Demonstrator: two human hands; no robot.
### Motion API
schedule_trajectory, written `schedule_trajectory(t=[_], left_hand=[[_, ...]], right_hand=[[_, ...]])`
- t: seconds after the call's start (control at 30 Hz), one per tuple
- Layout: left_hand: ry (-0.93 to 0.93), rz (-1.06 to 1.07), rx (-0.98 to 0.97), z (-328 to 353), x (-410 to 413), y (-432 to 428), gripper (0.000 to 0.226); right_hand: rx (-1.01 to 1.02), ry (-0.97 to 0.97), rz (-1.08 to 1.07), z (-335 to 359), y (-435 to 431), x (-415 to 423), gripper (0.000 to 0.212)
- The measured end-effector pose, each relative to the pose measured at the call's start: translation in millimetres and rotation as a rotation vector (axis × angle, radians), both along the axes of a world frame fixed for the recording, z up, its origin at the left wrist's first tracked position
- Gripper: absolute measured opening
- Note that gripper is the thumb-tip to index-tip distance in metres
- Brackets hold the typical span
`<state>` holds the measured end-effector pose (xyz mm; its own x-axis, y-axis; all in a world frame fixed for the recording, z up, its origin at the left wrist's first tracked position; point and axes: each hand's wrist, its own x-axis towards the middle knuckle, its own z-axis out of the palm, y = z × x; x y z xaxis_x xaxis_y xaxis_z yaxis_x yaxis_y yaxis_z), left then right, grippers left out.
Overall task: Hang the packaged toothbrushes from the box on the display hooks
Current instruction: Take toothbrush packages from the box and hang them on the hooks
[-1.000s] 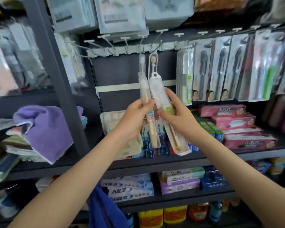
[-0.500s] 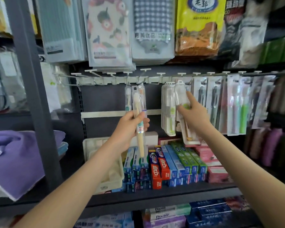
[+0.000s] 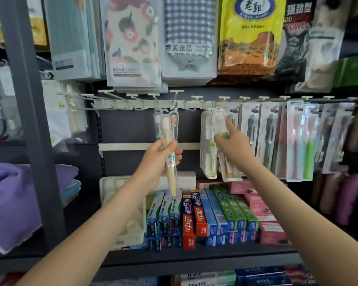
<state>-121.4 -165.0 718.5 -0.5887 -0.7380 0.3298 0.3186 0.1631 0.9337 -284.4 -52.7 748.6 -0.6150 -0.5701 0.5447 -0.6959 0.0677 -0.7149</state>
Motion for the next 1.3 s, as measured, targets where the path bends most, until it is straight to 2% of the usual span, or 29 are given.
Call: schedule_trajectory(t=[0.27,0.6,0.73,0.8,0.87,0.97,1.03,1.13,1.3], left_hand=[[-0.004,0.002,0.027,-1.2,-8.0,1.0,0.019],[-0.044,-0.006,0.033,-16.5,-7.5,3.3,0.029],[-0.099,-0.005,-0.006,-21.5,-3.8,1.8,0.031],[-0.125,0.002,-0.025,-22.4,-3.5,2.0,0.031],[-0.145,0.006,-0.055,-22.7,-3.9,1.5,0.031],[-0.175,0.004,-0.154,-20.3,-6.0,4.1,0.025],[-0.266,0.123,-0.312,-16.2,-7.7,5.1,0.026],[-0.379,0.343,-0.504,-5.8,-5.4,5.6,0.027],[-0.503,0.458,-0.714,14.0,12.6,-10.7,0.026]], right_hand=[[0.046,-0.033,0.016,-11.2,-27.1,-15.5,0.070],[0.143,0.040,-0.067,-39.5,-50.2,-31.9,0.082],[0.037,0.103,-0.102,-40.1,-45.1,-15.8,0.078],[-0.077,0.087,-0.021,-34.1,-39.9,1.0,0.073],[-0.102,0.009,0.152,-27.1,-37.0,19.8,0.063],[0.007,0.023,0.325,-23.4,-39.1,44.2,0.044],[0.002,0.086,0.295,-21.5,-44.9,55.4,0.032],[-0.030,0.173,0.210,-12.6,-55.2,67.1,0.026],[0.002,0.291,0.173,10.8,-74.5,82.7,0.020]])
